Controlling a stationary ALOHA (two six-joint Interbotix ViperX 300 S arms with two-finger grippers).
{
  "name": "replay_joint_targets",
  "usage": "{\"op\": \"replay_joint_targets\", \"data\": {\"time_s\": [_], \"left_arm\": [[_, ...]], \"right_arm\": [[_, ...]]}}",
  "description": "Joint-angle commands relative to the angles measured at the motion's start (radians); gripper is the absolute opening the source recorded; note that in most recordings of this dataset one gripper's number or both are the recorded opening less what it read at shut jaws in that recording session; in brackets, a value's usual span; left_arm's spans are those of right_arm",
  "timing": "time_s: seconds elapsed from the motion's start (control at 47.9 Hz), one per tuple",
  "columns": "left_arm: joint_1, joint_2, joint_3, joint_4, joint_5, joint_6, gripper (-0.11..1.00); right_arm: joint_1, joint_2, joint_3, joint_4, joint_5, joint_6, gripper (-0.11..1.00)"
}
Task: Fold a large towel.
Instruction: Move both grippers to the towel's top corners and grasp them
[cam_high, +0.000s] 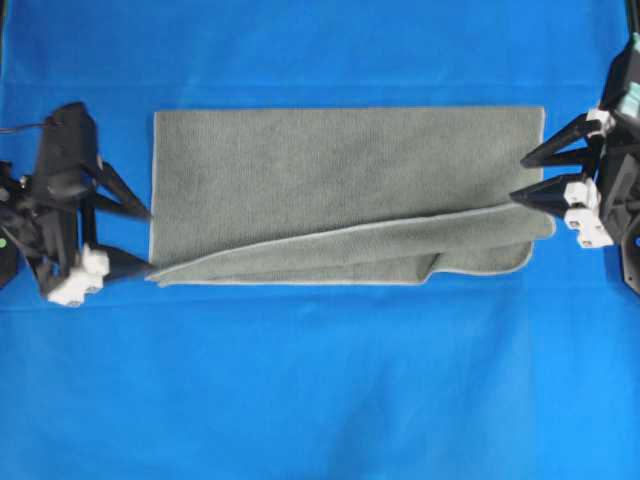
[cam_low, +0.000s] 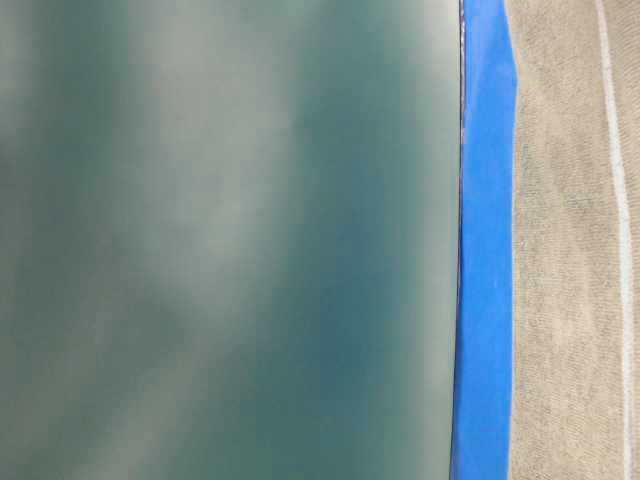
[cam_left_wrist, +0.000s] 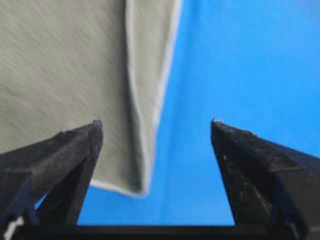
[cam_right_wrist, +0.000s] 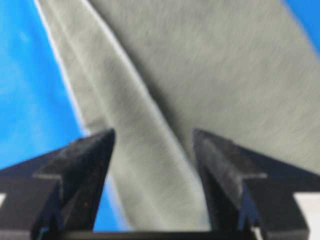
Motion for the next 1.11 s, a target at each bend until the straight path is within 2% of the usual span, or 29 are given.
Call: {"op": "replay_joint_targets", "data": {"time_s": [0.0, 0.104, 0.23, 0.439, 0.731, 0.982, 1.086], "left_arm": [[0.095, -0.018, -0.011, 0.005, -0.031, 0.054, 0.80], [0.222, 0.005, -0.009, 0.003, -0.052, 0.130, 0.80], [0.328, 0.086, -0.014, 0.005, -0.077, 0.222, 0.80], [0.393, 0.270, -0.035, 0.003, -0.149, 0.367, 0.80], [0.500, 0.491, -0.029, 0.003, -0.307, 0.431, 0.80], [0.568, 0.586, -0.034, 0.002, -0.356, 0.485, 0.79], [0.568, 0.594, -0.035, 0.002, -0.345, 0.494, 0.75]], "right_arm": [[-0.064, 0.017, -0.021, -0.052, -0.003, 0.006, 0.64], [-0.152, 0.077, -0.021, -0.084, -0.003, 0.006, 0.64], [-0.225, 0.199, -0.026, -0.121, -0.011, 0.005, 0.64], [-0.284, 0.397, -0.049, -0.183, -0.086, 0.005, 0.64], [-0.367, 0.557, -0.066, -0.268, -0.160, 0.005, 0.63], [-0.376, 0.594, -0.054, -0.278, -0.161, 0.003, 0.63], [-0.376, 0.595, -0.043, -0.278, -0.161, -0.002, 0.62]]}}
